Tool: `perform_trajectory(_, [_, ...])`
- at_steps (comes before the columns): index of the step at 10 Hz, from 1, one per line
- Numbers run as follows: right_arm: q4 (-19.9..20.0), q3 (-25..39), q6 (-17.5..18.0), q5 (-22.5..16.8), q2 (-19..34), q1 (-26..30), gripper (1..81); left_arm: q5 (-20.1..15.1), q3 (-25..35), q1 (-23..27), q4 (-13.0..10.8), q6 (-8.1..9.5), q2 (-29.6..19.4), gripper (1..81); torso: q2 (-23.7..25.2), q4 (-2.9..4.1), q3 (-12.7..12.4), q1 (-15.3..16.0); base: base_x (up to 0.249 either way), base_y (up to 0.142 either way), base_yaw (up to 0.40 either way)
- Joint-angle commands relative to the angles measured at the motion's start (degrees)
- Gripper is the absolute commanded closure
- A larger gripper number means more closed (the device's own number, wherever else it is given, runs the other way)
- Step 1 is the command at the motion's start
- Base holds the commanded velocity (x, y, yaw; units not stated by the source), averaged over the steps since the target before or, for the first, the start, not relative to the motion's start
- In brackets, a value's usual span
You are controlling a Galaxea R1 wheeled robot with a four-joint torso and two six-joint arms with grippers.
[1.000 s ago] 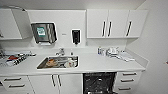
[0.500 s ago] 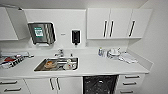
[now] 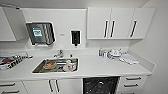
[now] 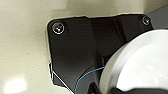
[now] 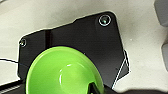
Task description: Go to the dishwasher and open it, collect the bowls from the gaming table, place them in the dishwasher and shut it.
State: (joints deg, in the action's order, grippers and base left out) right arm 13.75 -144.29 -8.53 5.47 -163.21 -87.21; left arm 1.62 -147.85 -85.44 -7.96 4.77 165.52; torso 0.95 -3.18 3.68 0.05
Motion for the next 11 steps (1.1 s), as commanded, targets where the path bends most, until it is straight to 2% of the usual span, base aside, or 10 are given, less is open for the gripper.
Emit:
perform_trajectory(1, [0.5,0.9,0.3,-5.6,1.6,2.8,81.1,-3.1,0.2,2.0,0.2,0.24,-0.8,81.1,0.0,0.0,0.0,0.0,0.0,0.0,0.0])
perform_trajectory(3, [0.5,4.6,0.4,-5.8,4.1,2.8,81.1,-2.9,0.6,1.5,0.2,0.24,-1.0,81.1,0.0,0.0,0.0,0.0,0.0,0.0,0.0])
perform_trajectory(5, [0.5,12.0,0.4,-5.8,8.8,2.7,81.1,-1.1,3.0,0.9,0.1,0.24,-2.5,81.1,0.0,0.0,0.0,0.0,0.0,0.0,0.0])
perform_trajectory(6, [0.5,15.2,0.4,-5.7,11.0,2.8,81.1,-1.1,6.6,0.9,0.1,0.24,-4.7,81.1,0.0,0.0,1.2,0.0,0.0,0.0,0.0])
perform_trajectory(7, [0.5,16.0,0.4,-5.7,11.8,2.8,81.1,-0.9,9.4,0.9,0.1,0.24,-6.4,81.1,0.0,0.0,5.4,0.0,0.0,0.0,0.0])
perform_trajectory(9, [0.7,16.9,0.4,-5.7,13.1,3.1,81.1,-0.8,14.7,1.1,0.2,0.33,-10.6,81.1,0.0,0.0,6.9,-0.1,0.0,0.0,0.0])
perform_trajectory(11, [0.7,18.0,0.4,-5.6,13.9,3.1,81.1,-0.5,19.8,1.4,1.0,0.68,-15.3,81.1,0.0,0.0,10.7,-0.1,0.0,0.0,0.0])
